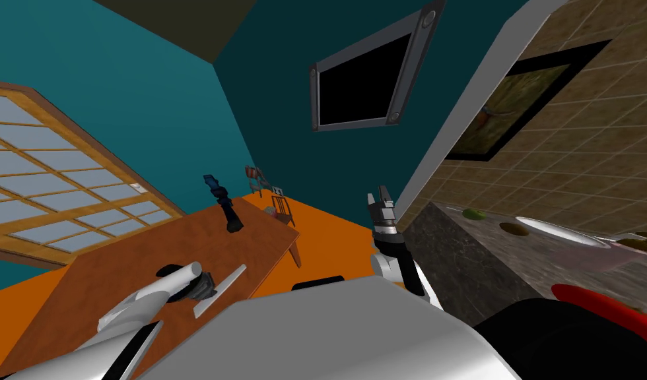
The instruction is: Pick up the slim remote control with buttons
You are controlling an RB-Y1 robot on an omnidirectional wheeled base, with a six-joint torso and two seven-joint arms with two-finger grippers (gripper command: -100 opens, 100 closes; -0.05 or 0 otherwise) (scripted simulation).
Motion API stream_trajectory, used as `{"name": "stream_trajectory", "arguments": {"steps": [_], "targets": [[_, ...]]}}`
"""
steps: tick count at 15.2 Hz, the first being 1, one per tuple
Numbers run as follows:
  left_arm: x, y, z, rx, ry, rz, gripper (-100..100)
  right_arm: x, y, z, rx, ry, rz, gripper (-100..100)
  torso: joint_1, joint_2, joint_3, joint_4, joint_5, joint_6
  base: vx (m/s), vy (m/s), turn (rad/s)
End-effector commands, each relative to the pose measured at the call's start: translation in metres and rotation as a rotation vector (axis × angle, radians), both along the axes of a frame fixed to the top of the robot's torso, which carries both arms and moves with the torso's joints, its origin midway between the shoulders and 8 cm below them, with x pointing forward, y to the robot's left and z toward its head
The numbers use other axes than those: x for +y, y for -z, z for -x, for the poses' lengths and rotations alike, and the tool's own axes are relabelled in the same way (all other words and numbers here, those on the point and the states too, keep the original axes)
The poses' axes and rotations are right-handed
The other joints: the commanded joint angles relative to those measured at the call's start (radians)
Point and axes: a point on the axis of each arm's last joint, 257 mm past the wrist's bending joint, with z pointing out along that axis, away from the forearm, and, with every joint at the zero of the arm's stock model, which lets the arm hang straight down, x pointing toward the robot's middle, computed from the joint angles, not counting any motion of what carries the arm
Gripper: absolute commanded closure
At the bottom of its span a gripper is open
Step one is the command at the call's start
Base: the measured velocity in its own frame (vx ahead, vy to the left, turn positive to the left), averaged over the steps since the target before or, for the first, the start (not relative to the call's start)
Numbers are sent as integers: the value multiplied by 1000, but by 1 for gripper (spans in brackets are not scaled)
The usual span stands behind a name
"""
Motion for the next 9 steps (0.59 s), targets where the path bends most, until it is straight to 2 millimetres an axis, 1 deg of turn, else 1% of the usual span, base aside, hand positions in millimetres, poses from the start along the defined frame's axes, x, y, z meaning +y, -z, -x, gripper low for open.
{"name": "stream_trajectory", "arguments": {"steps": [1, 2, 3, 4, 5, 6, 7, 8, 9], "targets": [[-10, 8, 18, 43, -46, 56, -100, 0, 0, 0, 0, 0, 0, 0, 0, 0, 0, 0, 0, 0, 25, 26, -163], [-10, 8, 18, 44, -46, 57, -100, 0, 0, 0, 0, 0, 0, 0, 0, 0, 0, 0, 0, 0, 25, 26, -121], [-17, 12, 28, 68, -74, 94, -100, 0, 0, 0, 0, 0, 0, 0, 0, 0, 0, 0, 0, 0, 29, 25, -135], [-17, 12, 28, 69, -74, 94, -100, 0, 0, 0, 0, 0, 0, 0, 0, 0, 0, 0, 0, 0, 27, 24, -104], [-24, 16, 35, 89, -97, 126, -100, 0, 0, 0, 0, 0, 0, 0, 0, 0, 0, 0, 0, 0, 27, 29, -121], [-25, 16, 36, 90, -99, 127, -100, 0, 0, 0, 0, 0, 0, 0, 1, 0, 0, 0, 0, 0, 28, 33, -96], [-32, 20, 44, 110, -120, 156, -100, 0, 0, 0, 0, 0, 0, 0, 1, 0, 0, 0, 0, 0, 27, 39, -100], [-32, 20, 44, 110, -120, 156, -100, 0, 0, 0, 0, 0, 0, 0, 1, 0, 0, 0, 0, 0, 25, 39, -76], [-39, 24, 51, 127, -137, 182, -100, 0, 0, 0, 0, 0, 0, 0, 1, 0, 0, 0, 0, 0, 31, 38, -71]]}}
